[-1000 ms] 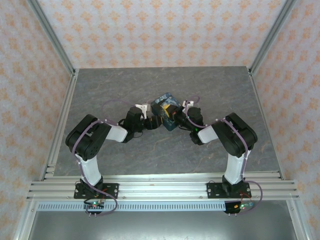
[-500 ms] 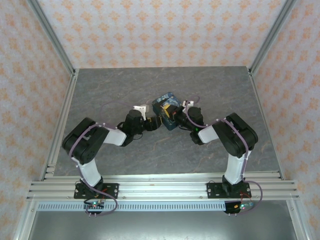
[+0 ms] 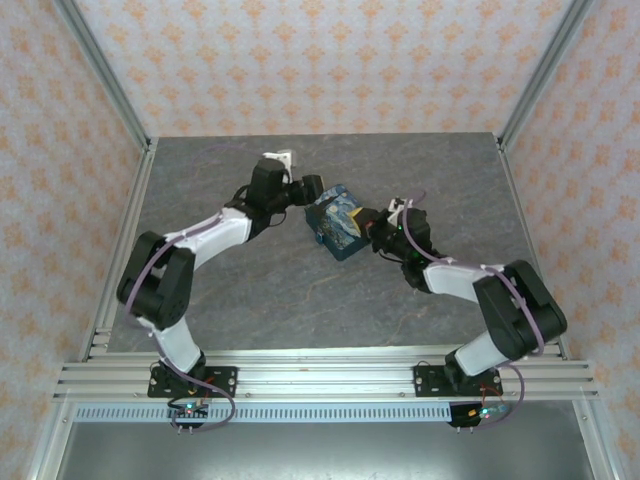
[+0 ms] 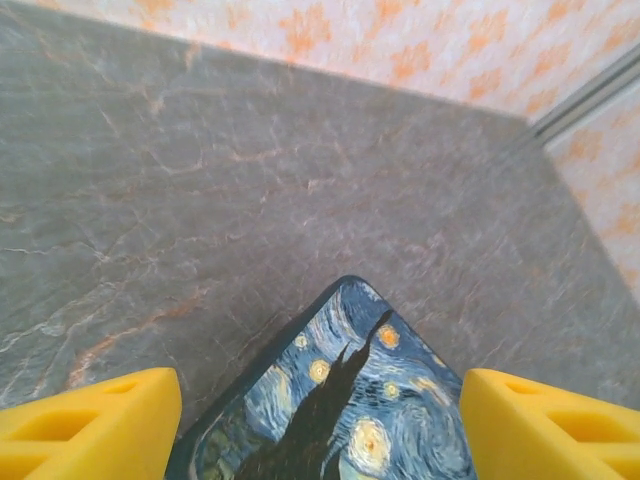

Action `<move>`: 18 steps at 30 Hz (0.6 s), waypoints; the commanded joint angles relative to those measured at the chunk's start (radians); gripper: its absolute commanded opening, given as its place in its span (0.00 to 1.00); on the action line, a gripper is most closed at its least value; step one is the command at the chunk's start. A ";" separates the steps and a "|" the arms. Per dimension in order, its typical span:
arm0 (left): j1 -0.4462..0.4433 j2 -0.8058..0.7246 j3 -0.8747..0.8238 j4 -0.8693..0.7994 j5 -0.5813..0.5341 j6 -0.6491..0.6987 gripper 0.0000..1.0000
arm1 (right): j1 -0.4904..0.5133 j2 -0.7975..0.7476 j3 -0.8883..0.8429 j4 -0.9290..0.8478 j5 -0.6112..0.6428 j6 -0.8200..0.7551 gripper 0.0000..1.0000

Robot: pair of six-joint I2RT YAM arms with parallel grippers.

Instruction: Unlock a padlock with a key

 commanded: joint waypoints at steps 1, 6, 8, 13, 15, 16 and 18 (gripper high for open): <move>0.012 0.109 0.162 -0.211 0.064 0.083 0.74 | -0.023 -0.056 -0.070 -0.099 0.052 -0.045 0.00; 0.016 0.281 0.405 -0.388 0.104 0.136 0.74 | -0.065 -0.185 -0.157 -0.268 0.196 -0.051 0.00; 0.016 0.321 0.467 -0.435 0.113 0.151 0.74 | -0.076 -0.243 -0.175 -0.354 0.259 -0.065 0.00; 0.016 0.362 0.526 -0.483 0.126 0.163 0.75 | -0.088 -0.287 -0.170 -0.496 0.350 -0.095 0.00; 0.016 0.365 0.527 -0.483 0.138 0.159 0.75 | -0.087 -0.258 -0.153 -0.507 0.357 -0.094 0.00; 0.016 0.364 0.524 -0.482 0.145 0.156 0.75 | -0.087 -0.234 -0.140 -0.510 0.359 -0.098 0.00; 0.016 0.359 0.512 -0.478 0.156 0.150 0.75 | -0.088 -0.188 -0.109 -0.512 0.355 -0.098 0.00</move>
